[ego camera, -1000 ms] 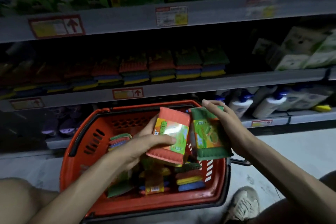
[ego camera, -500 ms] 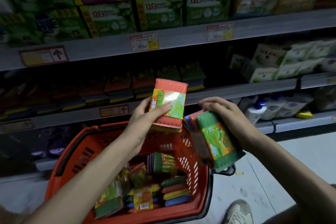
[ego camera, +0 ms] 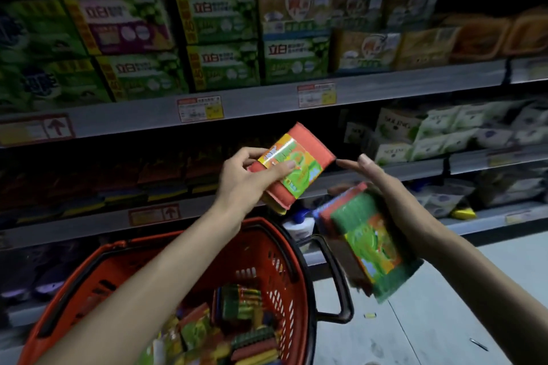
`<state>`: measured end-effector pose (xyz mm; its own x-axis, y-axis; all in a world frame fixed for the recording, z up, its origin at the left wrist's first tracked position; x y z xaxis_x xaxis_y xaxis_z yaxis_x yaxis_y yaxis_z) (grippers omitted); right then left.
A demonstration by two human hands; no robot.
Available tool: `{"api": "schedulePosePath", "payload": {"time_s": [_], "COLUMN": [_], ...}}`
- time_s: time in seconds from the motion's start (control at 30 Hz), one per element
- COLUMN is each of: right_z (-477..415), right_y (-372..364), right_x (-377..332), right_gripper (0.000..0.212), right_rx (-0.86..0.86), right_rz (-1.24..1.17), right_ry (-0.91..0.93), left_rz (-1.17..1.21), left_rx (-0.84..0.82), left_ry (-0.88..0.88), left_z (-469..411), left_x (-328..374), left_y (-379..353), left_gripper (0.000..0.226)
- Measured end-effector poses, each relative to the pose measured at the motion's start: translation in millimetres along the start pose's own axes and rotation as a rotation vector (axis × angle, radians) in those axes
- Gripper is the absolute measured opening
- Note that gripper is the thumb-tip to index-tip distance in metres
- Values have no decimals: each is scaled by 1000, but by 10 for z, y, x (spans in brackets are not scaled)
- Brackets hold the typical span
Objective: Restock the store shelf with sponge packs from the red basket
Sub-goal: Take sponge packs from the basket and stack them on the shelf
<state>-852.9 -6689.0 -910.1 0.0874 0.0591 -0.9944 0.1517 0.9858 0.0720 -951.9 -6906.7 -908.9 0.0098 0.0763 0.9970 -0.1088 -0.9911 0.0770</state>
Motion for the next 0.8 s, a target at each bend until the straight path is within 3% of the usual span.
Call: {"api": "schedulePosePath", "payload": {"time_s": [0.13, 0.2, 0.3, 0.37, 0.5, 0.63, 0.7, 0.8], "right_z": [-86, -150, -216, -189, -94, 42, 131, 231], "right_y": [104, 122, 107, 88, 146, 114, -2, -187], "right_x": [123, 192, 316, 405, 504, 706, 795, 854], "right_gripper": [41, 29, 30, 37, 32, 39, 37, 26], "right_rx": [65, 153, 264, 249, 154, 91, 104, 137], "right_rz": [165, 116, 15, 21, 102, -125, -102, 133], "right_ry": [90, 122, 77, 14, -71, -205, -181, -8], "left_rz": [-97, -102, -122, -143, -197, -255, -307, -302], "left_rx": [-163, -211, -225, -223, -251, -272, -237, -175], "left_ry": [-17, -12, -13, -20, -30, -37, -43, -7], "left_z": [-70, -103, -126, -86, 87, 318, 414, 495], "left_x": [2, 3, -51, -94, -253, -464, -554, -662], "left_y": [-1, -35, -115, -171, -175, -95, -10, 206], "left_gripper": [42, 46, 48, 41, 52, 43, 40, 41]}}
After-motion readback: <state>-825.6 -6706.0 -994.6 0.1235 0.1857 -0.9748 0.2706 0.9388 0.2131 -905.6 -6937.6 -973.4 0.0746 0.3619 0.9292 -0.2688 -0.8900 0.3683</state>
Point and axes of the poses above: each hand's wrist, its own z-axis away from the middle knuckle, its own y-axis out of the back of the hand, x = y × z, the point moved 3 cm from there along -z, towards the middle knuckle, and after that the axes turned 2 degrees about x, right-handed, at the moved point
